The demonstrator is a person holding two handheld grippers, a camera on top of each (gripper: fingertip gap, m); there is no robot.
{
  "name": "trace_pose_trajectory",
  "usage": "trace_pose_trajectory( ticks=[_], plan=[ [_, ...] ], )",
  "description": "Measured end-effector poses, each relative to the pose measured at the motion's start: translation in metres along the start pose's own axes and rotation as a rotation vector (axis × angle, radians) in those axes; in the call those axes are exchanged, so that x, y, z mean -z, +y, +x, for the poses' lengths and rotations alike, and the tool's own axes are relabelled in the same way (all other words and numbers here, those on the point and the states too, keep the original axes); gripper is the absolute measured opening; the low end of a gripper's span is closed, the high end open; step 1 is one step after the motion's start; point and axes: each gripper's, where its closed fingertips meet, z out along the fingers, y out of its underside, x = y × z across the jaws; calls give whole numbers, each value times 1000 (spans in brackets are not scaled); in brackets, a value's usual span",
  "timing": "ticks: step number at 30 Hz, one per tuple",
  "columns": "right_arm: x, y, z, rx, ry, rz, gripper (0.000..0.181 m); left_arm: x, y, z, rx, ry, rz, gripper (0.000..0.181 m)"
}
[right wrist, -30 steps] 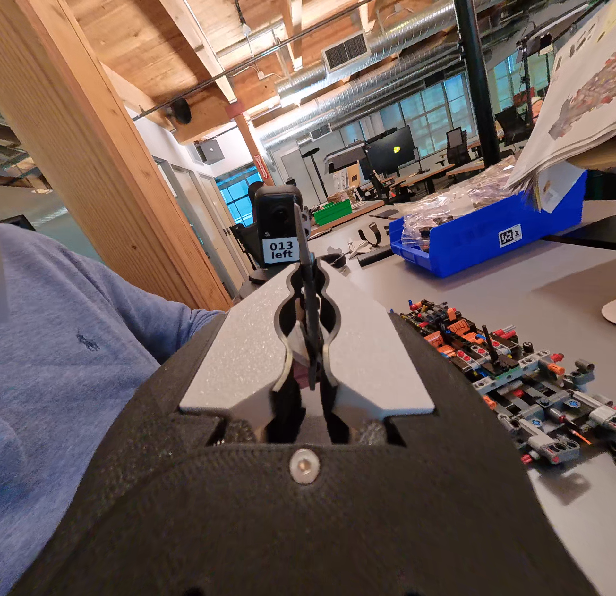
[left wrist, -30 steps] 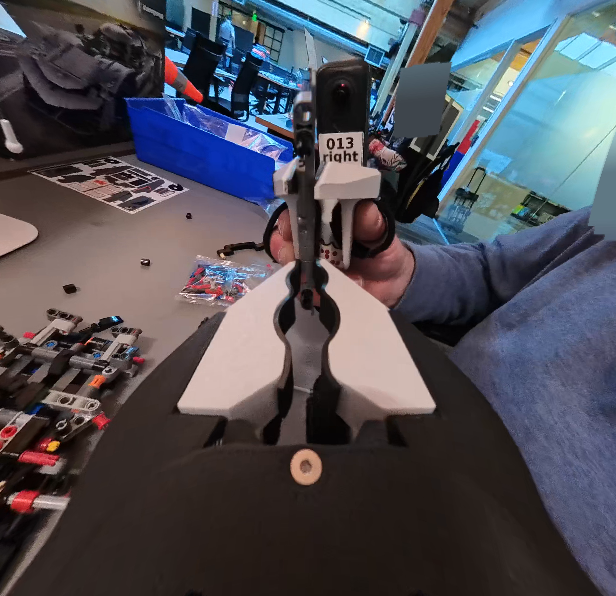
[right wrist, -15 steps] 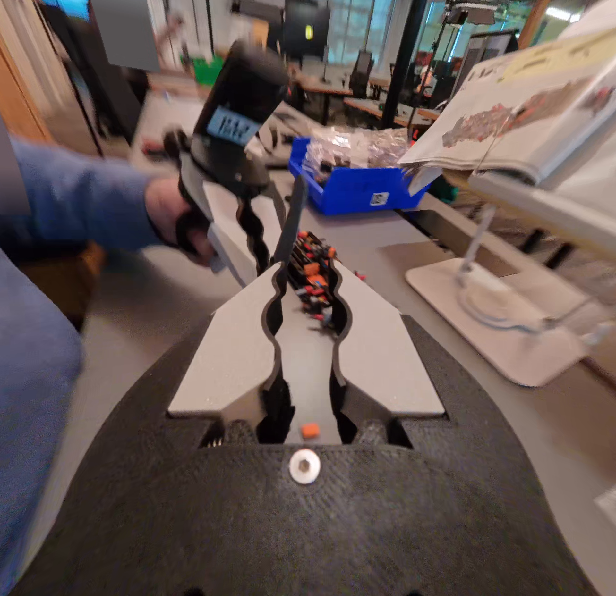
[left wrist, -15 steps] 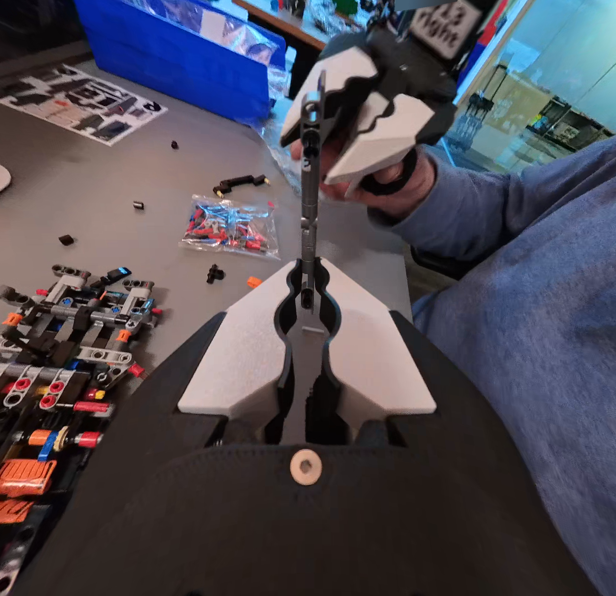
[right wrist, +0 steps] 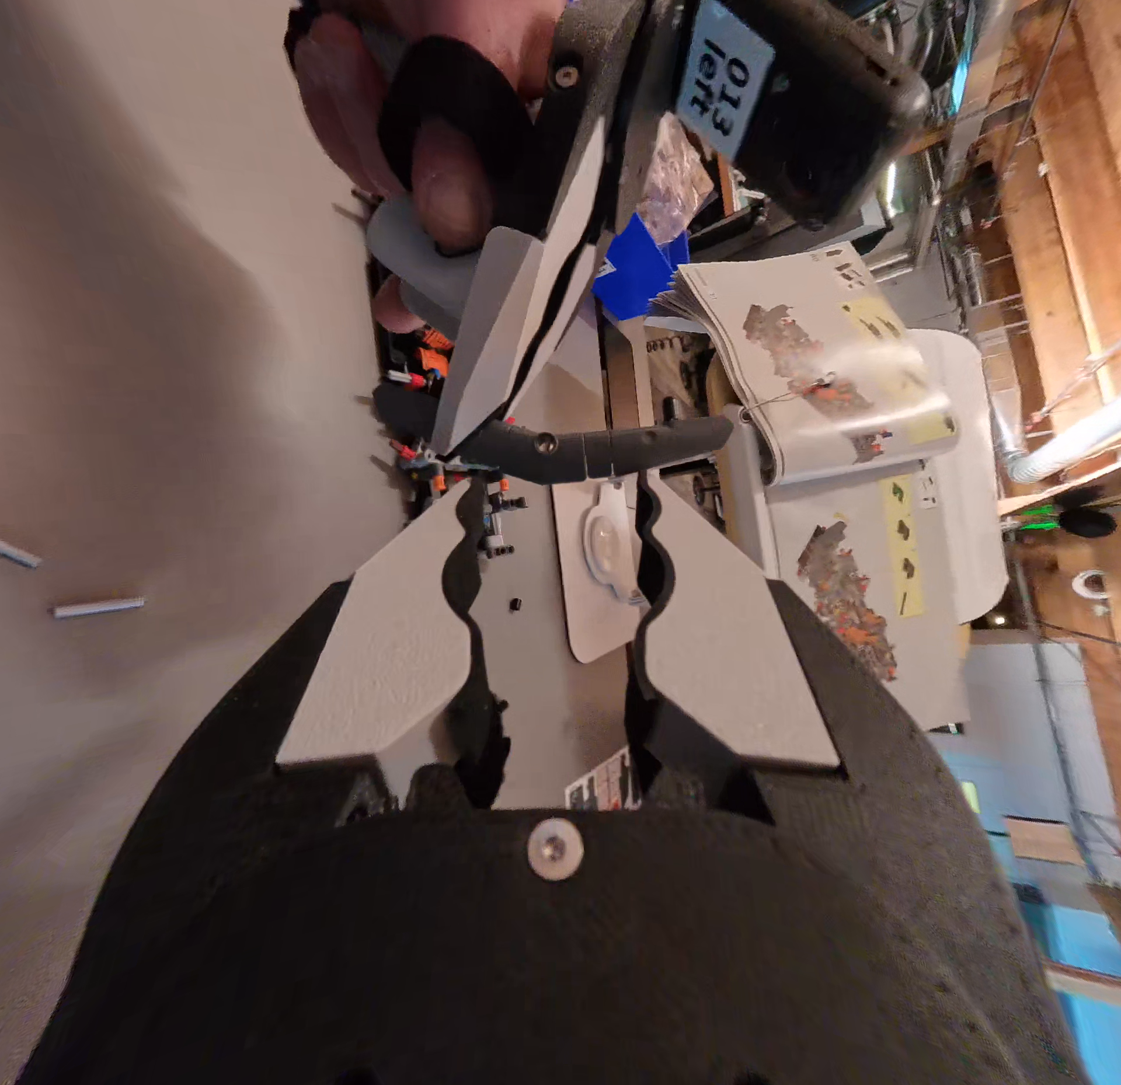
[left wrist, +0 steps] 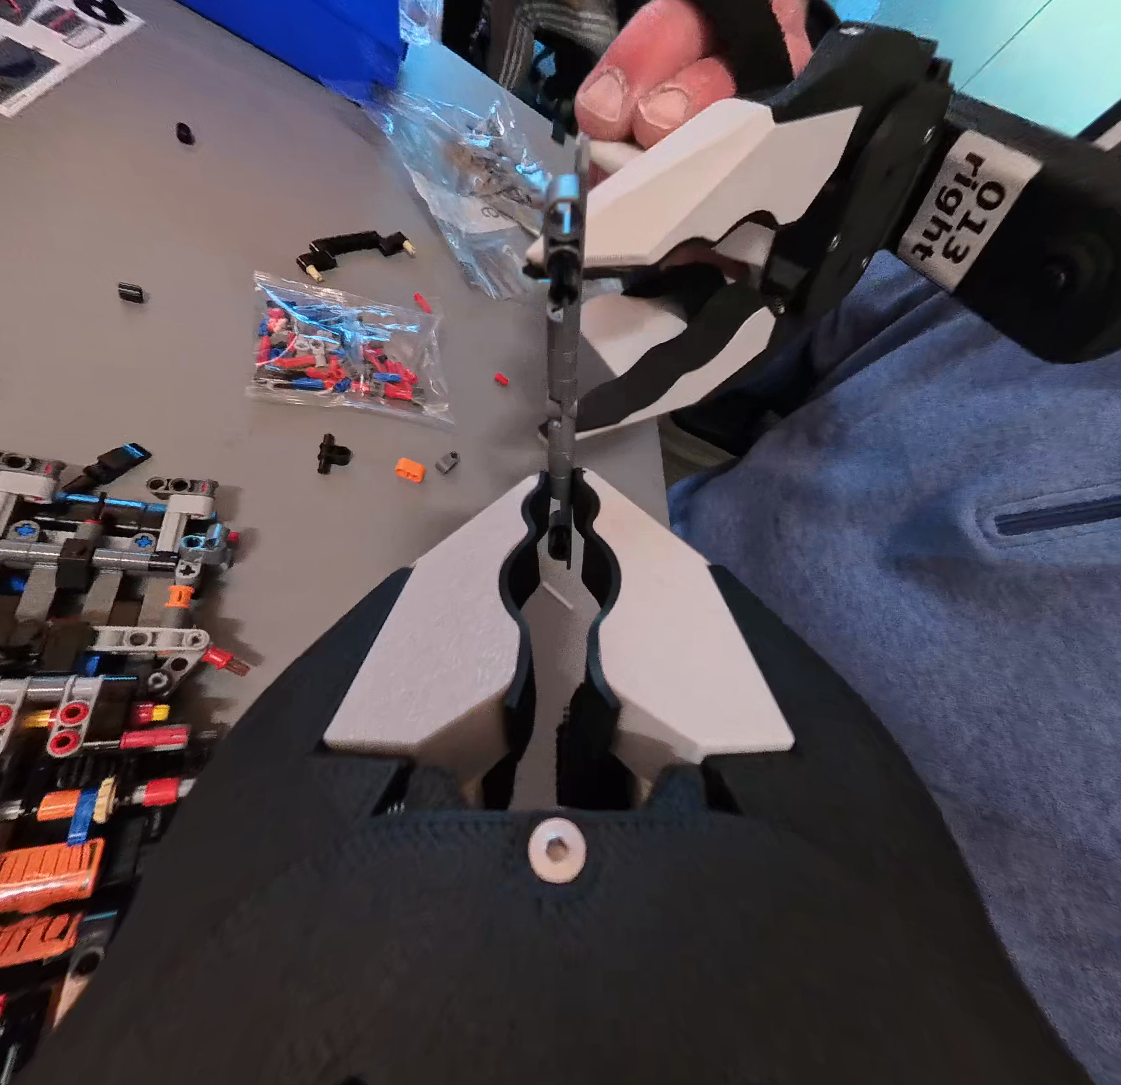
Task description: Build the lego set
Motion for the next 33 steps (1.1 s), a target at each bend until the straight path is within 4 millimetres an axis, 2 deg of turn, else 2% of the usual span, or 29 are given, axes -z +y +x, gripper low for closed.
trace_pose_trajectory(
  ticks=[6,13,17,20,23,25,27,33],
  plan=[
    [1,4,18,-122,7,23,41,2,-5,0,19,49,42,5],
    [-10,7,11,136,44,-43,43,4,-9,1,68,136,64,5],
    [-14,6,6,217,46,-38,26,0,-2,11,106,232,41,4],
    [-15,2,5,253,67,-31,2,-3,8,13,123,262,17,4],
    [-16,3,0,224,46,-21,0,-5,13,12,144,267,28,4],
    [-16,5,-3,150,15,-15,7,-3,12,8,146,254,49,4],
    [-15,7,-3,1,-35,8,11,0,10,3,141,229,66,5],
    [-11,2,-3,-728,-369,156,26,0,12,-5,77,150,60,4]
  ],
)
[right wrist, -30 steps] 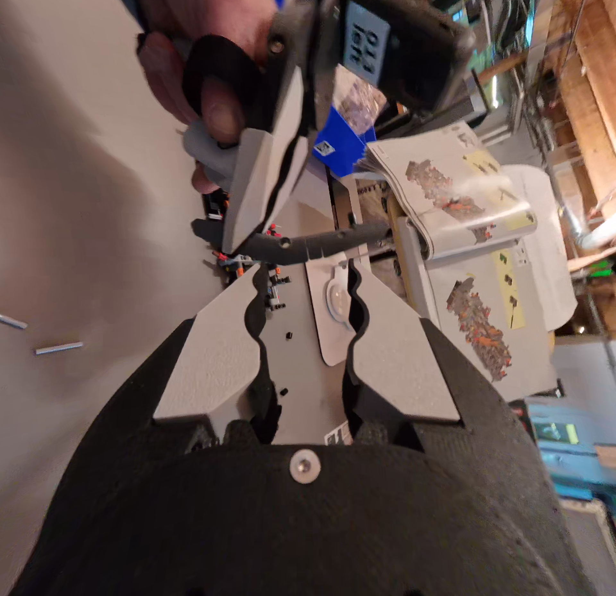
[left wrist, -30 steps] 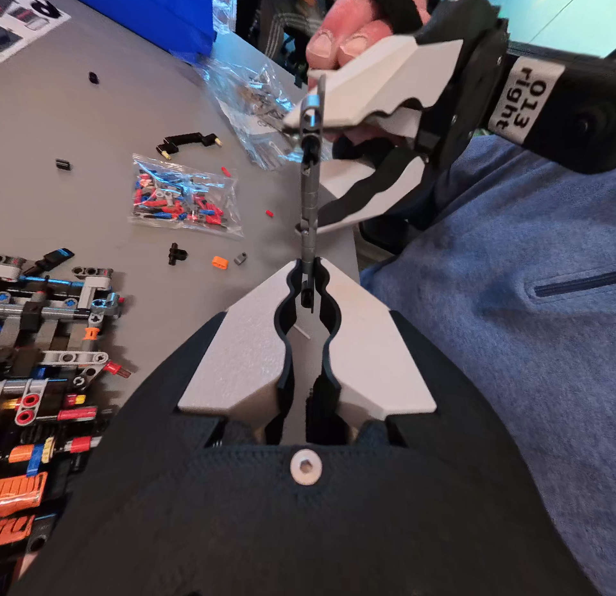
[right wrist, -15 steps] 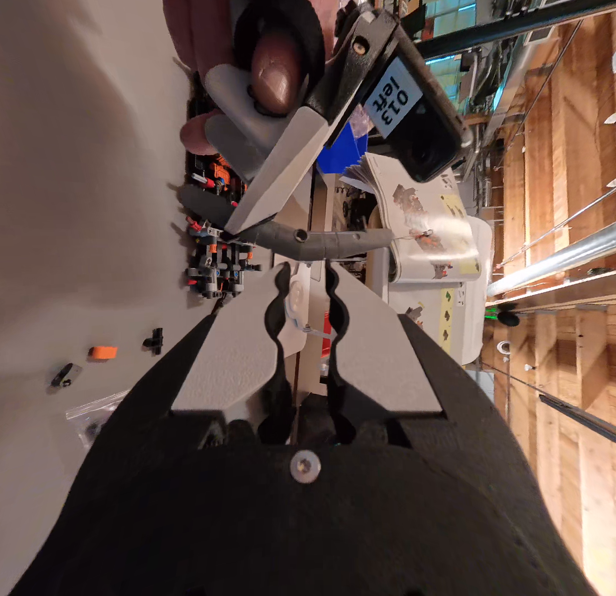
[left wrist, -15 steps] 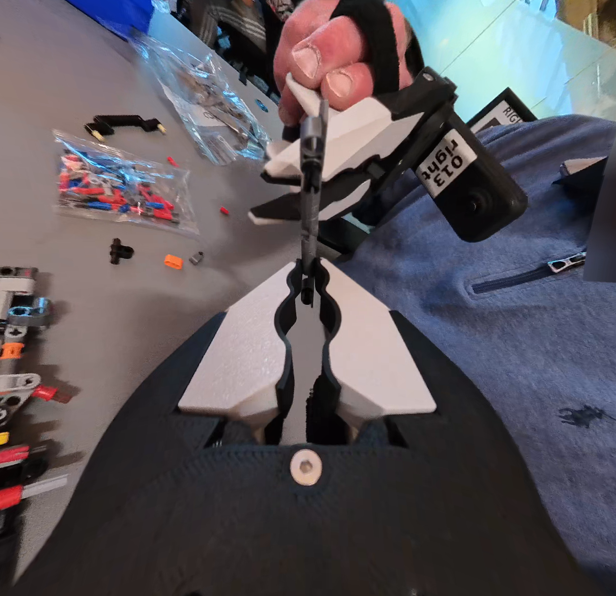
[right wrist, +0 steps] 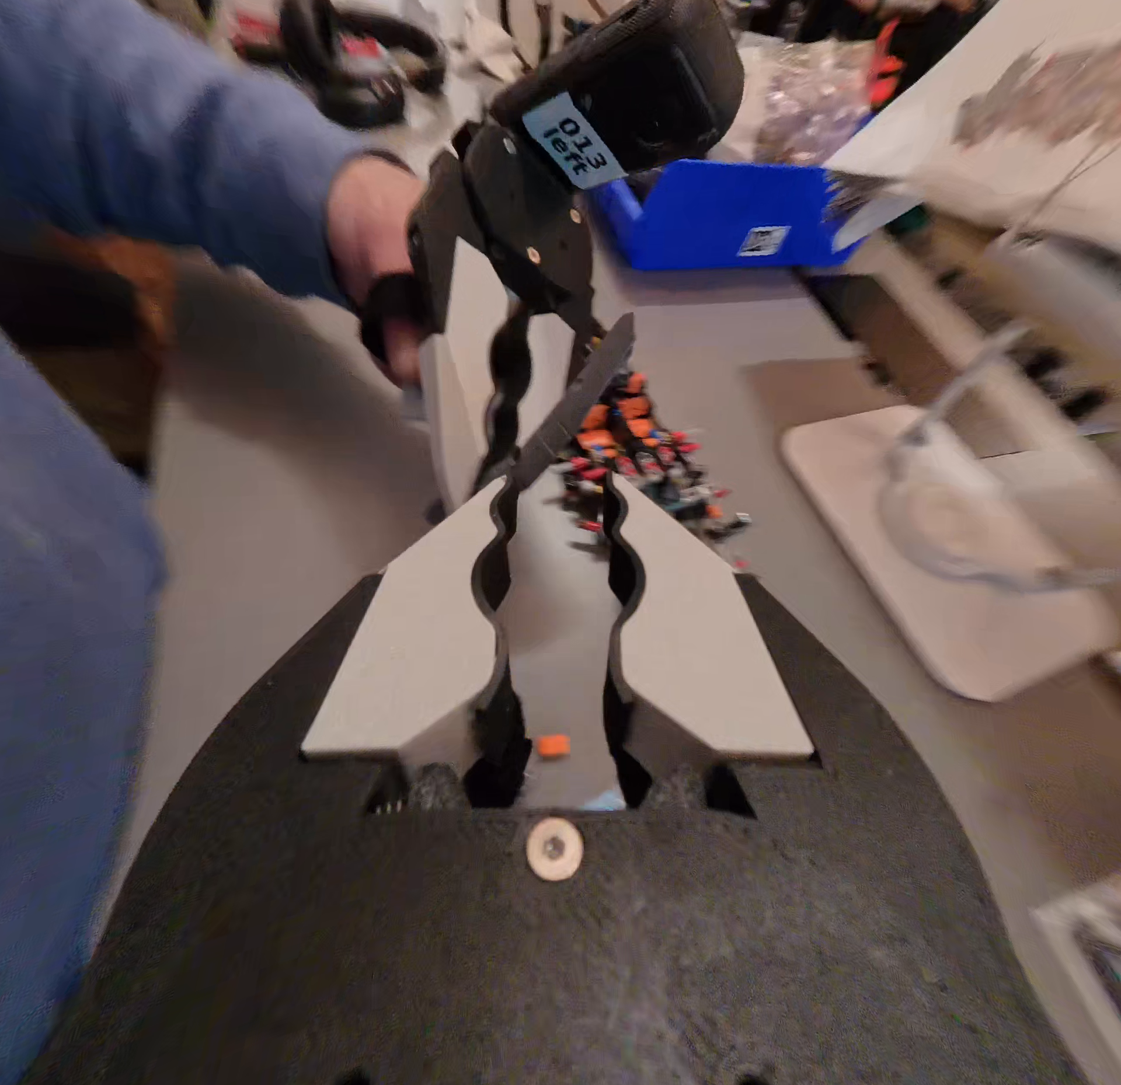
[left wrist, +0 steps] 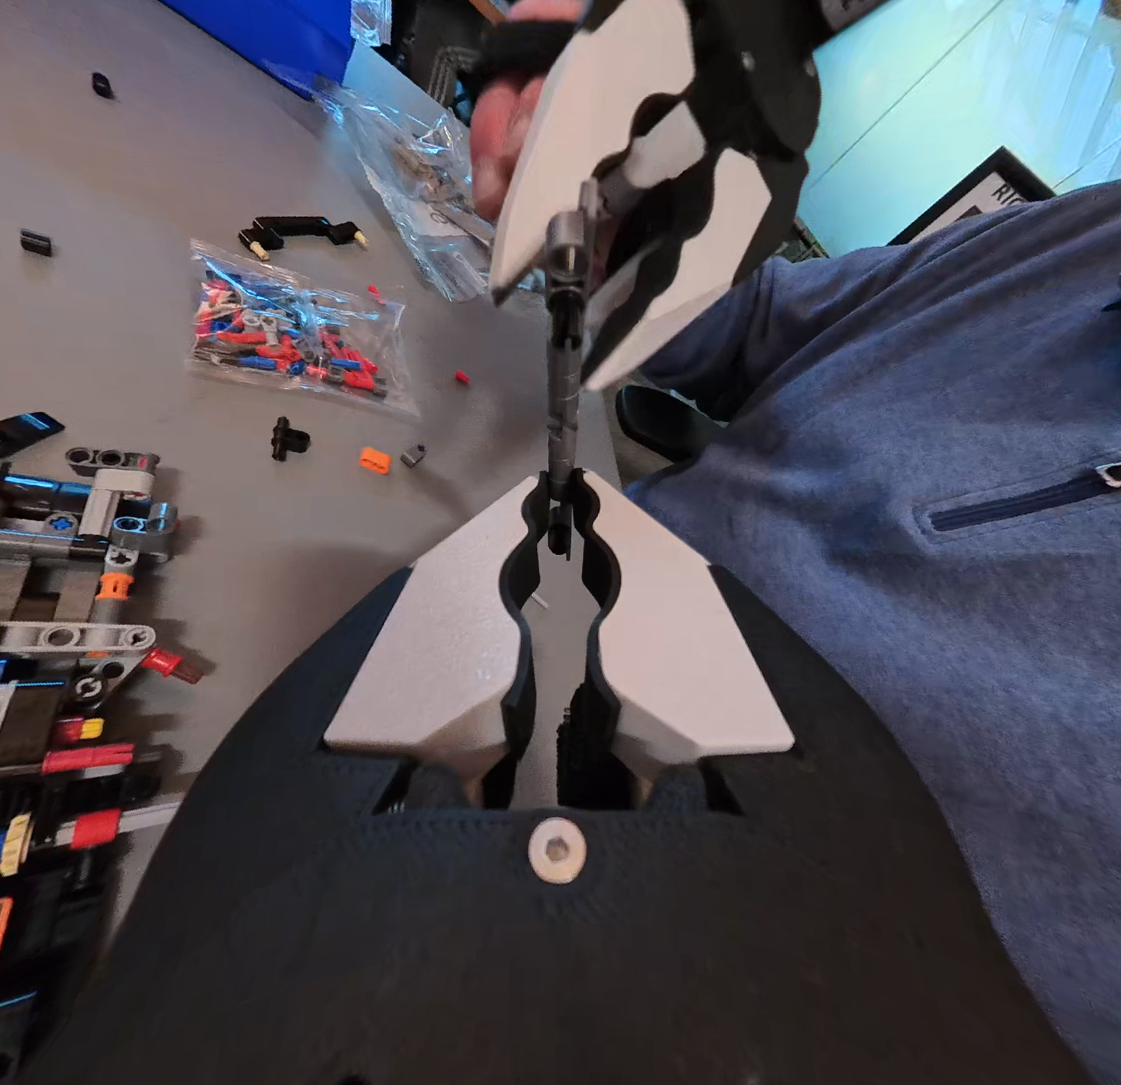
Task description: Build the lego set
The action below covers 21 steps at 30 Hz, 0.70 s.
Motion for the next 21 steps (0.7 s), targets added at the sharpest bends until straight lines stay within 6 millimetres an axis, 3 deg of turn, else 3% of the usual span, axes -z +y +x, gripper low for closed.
trace_pose_trajectory(
  ticks=[5,11,21],
  plan=[
    [-4,-7,-7,-302,-176,121,15,-3,2,-8,-68,-86,-38,5],
    [-12,-5,-18,-297,-237,110,5,-5,6,-8,-167,-159,-84,5],
    [-11,-19,-14,-328,-254,205,4,5,-5,-6,-259,-250,3,8]
  ],
)
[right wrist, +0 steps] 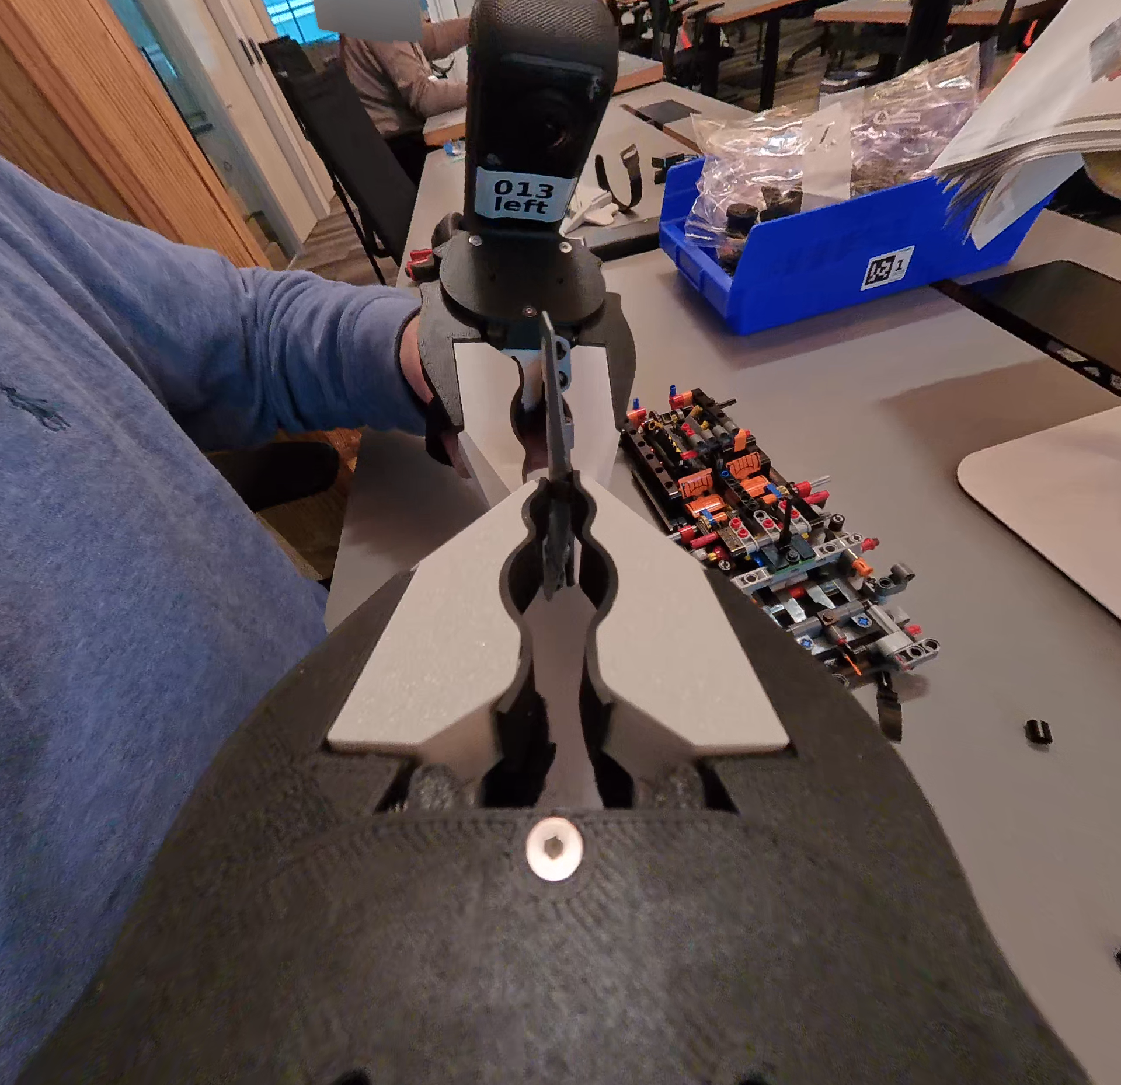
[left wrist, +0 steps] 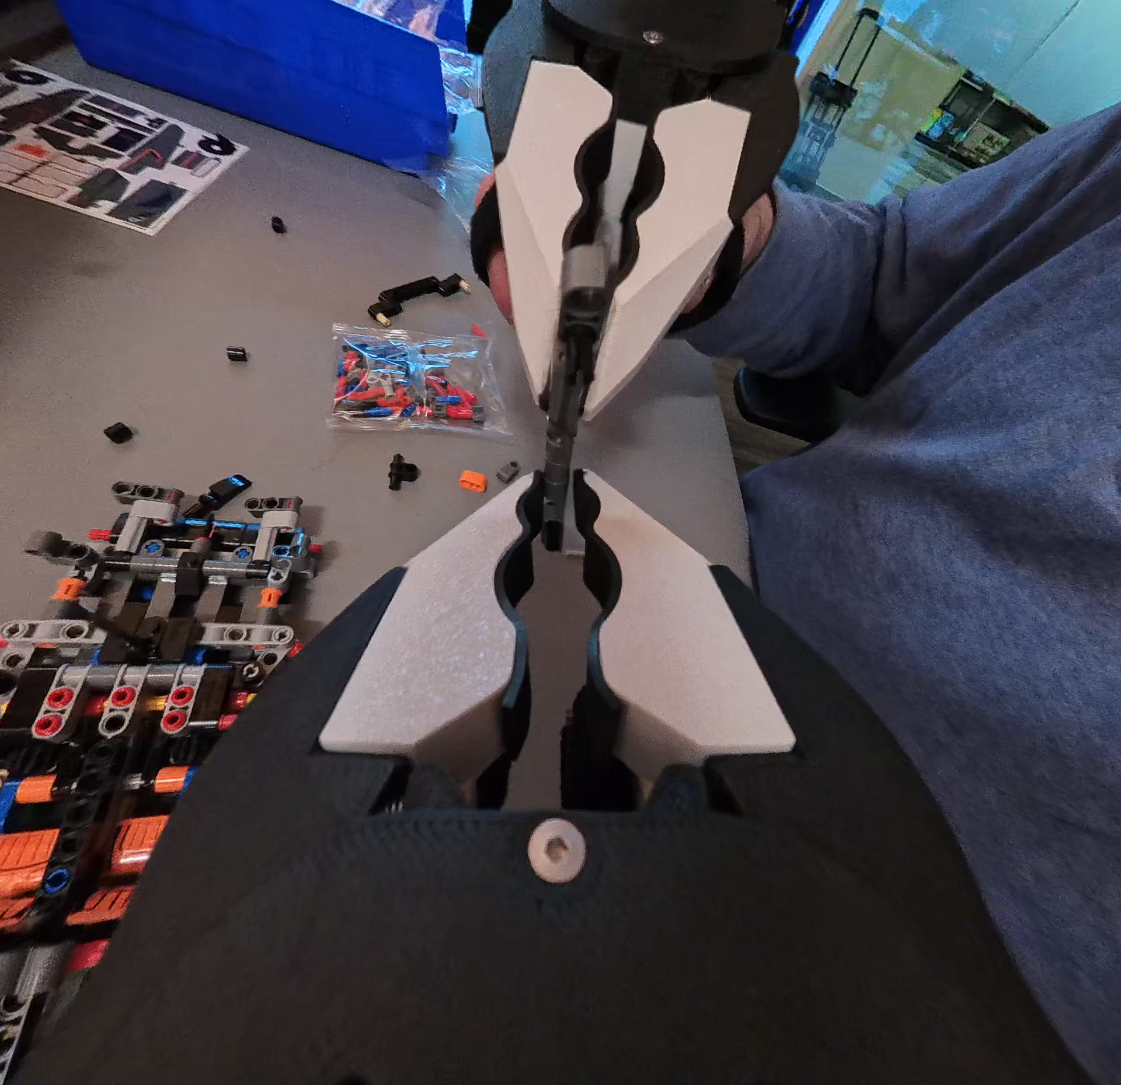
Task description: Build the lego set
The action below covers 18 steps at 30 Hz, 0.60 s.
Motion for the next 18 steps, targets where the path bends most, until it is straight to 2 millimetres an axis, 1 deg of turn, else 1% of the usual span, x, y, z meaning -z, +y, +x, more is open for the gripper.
trace_pose_trajectory(
  ticks=[2,6,12,18],
  plan=[
    [1,-2,2,-9,4,13,4,4,-1,-2,1,-14,11,14],
    [9,-9,9,-41,16,61,4,18,-7,-10,-34,-71,38,22],
    [21,-10,22,-92,47,100,4,38,2,-33,-158,-251,-29,31],
    [23,-6,28,-127,59,106,4,51,4,-45,-175,-306,-32,35]
  ],
)
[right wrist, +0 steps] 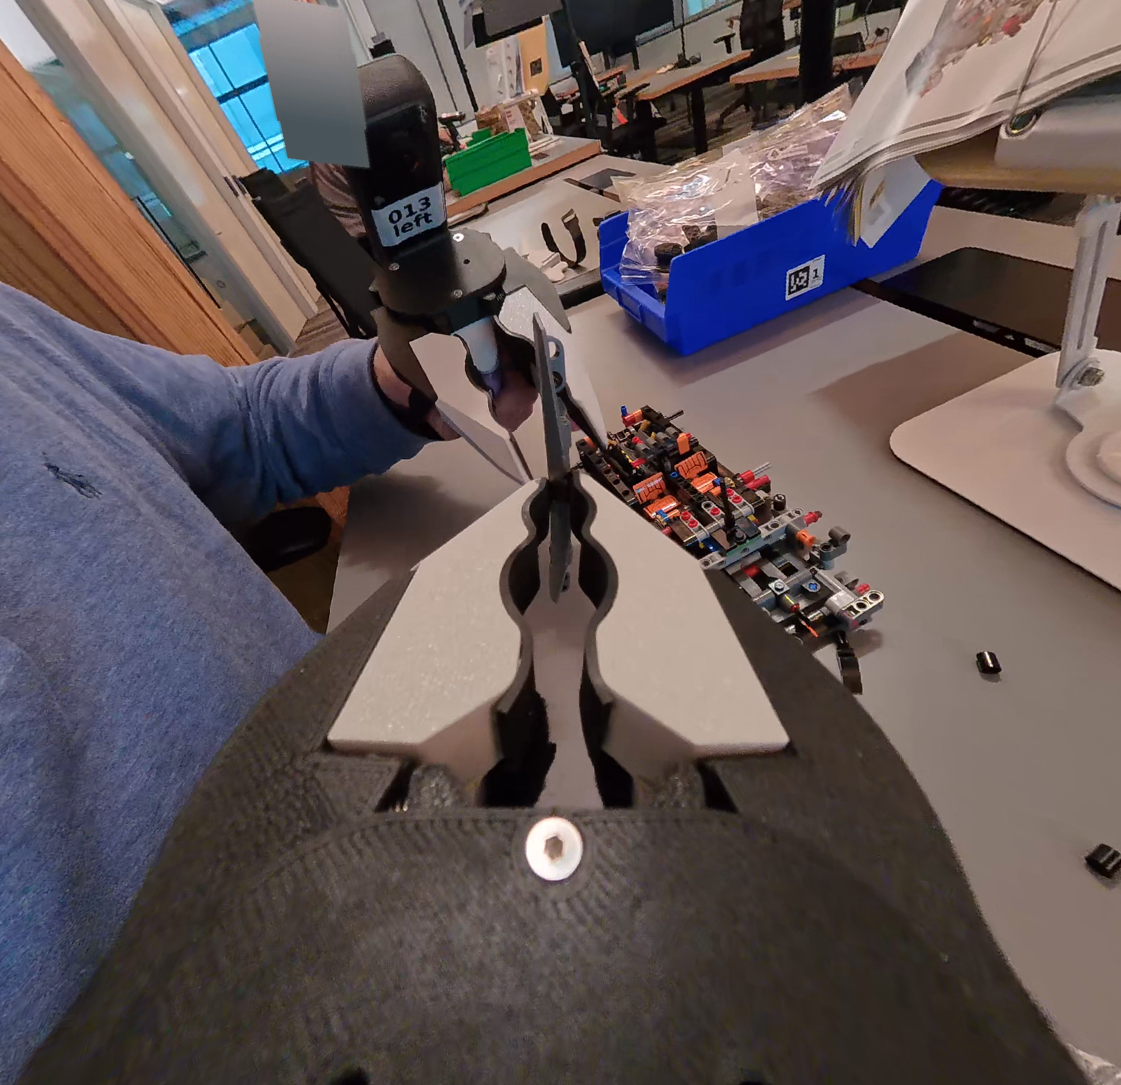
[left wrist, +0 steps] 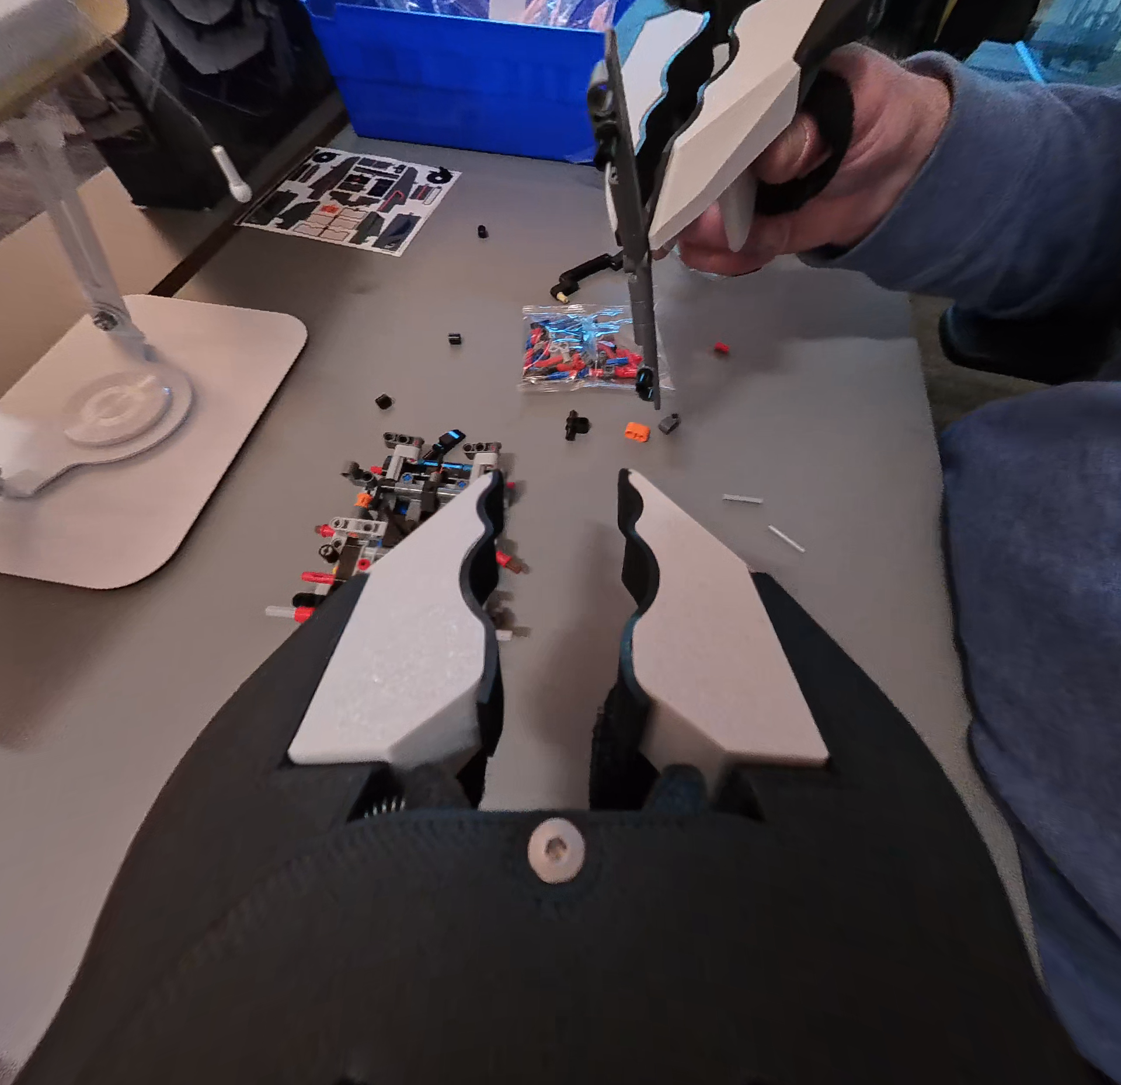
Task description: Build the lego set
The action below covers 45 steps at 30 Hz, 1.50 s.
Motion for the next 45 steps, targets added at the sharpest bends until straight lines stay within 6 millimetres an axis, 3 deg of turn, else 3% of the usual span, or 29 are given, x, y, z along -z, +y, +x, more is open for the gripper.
trace_pose_trajectory(
  ticks=[9,18,32,36,39,45],
  plan=[
    [9,6,15,-66,52,13,3,13,7,-34,-143,-160,-57,37],
    [29,26,36,-166,117,-11,3,23,31,-58,-175,-198,-126,43],
    [33,46,48,-207,129,-40,3,-1,75,-84,-251,-230,-377,72],
    [35,49,50,-214,124,-38,4,-10,70,-86,-285,-219,-423,73],
    [35,51,50,-217,121,-42,3,-13,94,-86,-337,-180,-635,81],
    [37,56,52,-231,112,-42,3,-16,105,-84,-288,-108,-699,84]
  ],
)
